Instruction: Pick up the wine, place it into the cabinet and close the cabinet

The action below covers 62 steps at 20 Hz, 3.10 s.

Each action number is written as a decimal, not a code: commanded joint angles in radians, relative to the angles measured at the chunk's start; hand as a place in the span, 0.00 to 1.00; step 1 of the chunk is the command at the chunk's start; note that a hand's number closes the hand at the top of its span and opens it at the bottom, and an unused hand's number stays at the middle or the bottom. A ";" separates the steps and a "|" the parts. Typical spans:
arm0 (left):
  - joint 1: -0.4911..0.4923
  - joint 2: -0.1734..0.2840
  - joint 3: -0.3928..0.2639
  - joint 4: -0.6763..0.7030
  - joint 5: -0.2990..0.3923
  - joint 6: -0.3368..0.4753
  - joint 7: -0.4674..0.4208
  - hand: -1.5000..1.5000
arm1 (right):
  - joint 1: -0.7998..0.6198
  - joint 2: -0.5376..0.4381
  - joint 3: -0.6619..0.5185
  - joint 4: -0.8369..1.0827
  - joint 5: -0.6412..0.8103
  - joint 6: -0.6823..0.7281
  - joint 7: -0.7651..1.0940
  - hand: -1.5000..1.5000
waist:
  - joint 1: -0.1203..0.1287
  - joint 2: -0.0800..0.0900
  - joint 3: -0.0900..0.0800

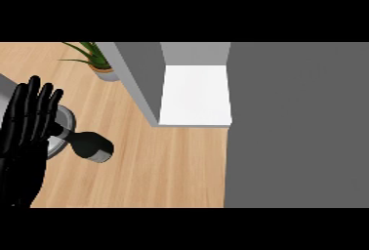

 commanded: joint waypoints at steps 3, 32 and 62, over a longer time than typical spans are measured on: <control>-0.184 0.044 0.102 0.176 0.060 -0.027 0.020 0.00 | 0.118 0.004 -0.008 -0.056 -0.033 0.033 -0.073 0.00 | -0.037 -0.002 -0.025; -0.444 -0.107 -0.150 -0.158 -0.062 0.300 0.836 0.00 | 0.289 -0.064 0.233 -0.609 -0.204 0.107 0.410 0.00 | -0.025 -0.008 -0.025; -0.311 0.074 0.164 -0.269 0.028 0.204 0.872 0.00 | 0.179 -0.063 0.320 -0.651 -0.112 -0.002 0.563 0.00 | -0.022 -0.007 -0.027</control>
